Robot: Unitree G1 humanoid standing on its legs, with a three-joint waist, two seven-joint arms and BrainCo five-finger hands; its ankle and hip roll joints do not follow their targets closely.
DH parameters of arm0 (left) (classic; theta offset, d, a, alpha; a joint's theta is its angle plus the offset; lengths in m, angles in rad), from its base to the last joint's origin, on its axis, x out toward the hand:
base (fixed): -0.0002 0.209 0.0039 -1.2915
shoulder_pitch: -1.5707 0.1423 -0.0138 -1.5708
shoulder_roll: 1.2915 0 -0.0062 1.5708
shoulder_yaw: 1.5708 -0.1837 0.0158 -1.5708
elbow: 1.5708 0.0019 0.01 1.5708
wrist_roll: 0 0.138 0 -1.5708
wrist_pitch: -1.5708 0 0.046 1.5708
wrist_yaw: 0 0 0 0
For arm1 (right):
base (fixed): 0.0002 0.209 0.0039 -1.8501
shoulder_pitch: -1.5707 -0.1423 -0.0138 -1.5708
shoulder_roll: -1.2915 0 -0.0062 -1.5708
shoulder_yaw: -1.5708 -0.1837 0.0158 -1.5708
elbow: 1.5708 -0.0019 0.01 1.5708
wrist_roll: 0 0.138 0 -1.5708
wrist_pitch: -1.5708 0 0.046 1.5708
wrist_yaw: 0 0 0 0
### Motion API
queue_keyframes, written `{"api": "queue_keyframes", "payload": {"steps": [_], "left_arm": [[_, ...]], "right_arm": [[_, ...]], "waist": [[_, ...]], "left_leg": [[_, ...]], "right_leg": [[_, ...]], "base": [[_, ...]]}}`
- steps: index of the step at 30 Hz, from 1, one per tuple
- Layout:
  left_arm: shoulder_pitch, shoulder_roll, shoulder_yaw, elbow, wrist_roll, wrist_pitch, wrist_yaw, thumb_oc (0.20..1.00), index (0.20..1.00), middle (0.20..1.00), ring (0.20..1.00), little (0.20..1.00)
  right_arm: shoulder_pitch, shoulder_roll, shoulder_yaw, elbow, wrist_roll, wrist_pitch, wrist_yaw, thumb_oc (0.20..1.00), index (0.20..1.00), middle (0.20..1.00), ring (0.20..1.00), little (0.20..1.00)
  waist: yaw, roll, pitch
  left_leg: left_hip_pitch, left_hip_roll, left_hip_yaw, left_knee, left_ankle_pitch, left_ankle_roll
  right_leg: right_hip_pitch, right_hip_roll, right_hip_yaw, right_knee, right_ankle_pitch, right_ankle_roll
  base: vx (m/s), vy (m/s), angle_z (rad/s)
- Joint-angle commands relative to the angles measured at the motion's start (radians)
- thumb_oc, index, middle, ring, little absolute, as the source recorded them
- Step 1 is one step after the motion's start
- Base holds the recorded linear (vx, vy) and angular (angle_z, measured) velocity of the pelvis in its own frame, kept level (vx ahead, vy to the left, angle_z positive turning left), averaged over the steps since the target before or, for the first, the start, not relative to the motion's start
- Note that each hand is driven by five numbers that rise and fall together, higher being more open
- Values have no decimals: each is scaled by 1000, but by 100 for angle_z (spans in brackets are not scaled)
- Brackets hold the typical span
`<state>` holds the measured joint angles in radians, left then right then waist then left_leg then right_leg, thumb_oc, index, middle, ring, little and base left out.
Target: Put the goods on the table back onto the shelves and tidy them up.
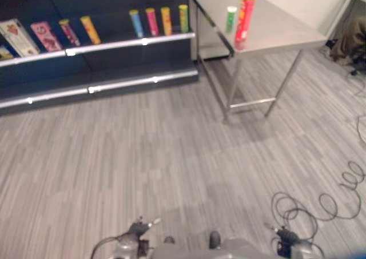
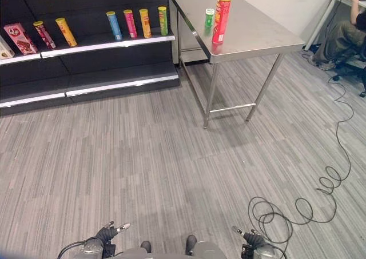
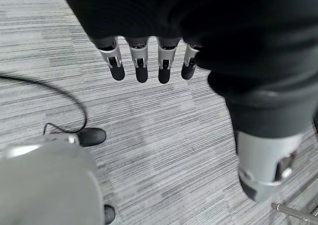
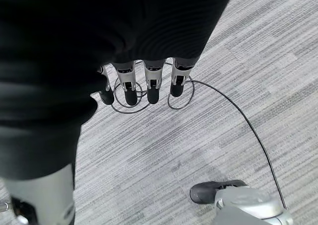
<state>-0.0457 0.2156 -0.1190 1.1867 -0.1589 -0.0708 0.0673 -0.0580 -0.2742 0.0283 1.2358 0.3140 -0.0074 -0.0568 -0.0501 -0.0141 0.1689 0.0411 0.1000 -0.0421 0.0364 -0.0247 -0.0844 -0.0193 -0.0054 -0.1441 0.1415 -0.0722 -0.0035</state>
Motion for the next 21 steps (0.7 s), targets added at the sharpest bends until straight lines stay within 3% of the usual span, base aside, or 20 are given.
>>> {"api": "queue_keyframes", "payload": {"steps": [1, 21], "left_arm": [[-18, 46, -3, -4, -19, -28, 1, 1000, 1000, 1000, 1000, 1000], [-18, 41, -3, 15, -6, -26, 14, 1000, 1000, 1000, 1000, 1000]], "right_arm": [[-26, 11, 9, 20, -15, -11, -1, 1000, 1000, 1000, 1000, 1000], [-25, 9, 9, 22, -19, -12, -7, 1000, 1000, 1000, 1000, 1000]], "waist": [[-2, -54, -5], [-3, -56, 3]], "left_leg": [[-22, -32, 9, 120, -154, -6], [-35, -36, 12, 128, -155, -3]], "right_leg": [[79, -131, 36, -27, -104, 151], [70, -137, 33, -21, -104, 154]], "base": [[0, 0, 0], [-5, 3, -2]]}}
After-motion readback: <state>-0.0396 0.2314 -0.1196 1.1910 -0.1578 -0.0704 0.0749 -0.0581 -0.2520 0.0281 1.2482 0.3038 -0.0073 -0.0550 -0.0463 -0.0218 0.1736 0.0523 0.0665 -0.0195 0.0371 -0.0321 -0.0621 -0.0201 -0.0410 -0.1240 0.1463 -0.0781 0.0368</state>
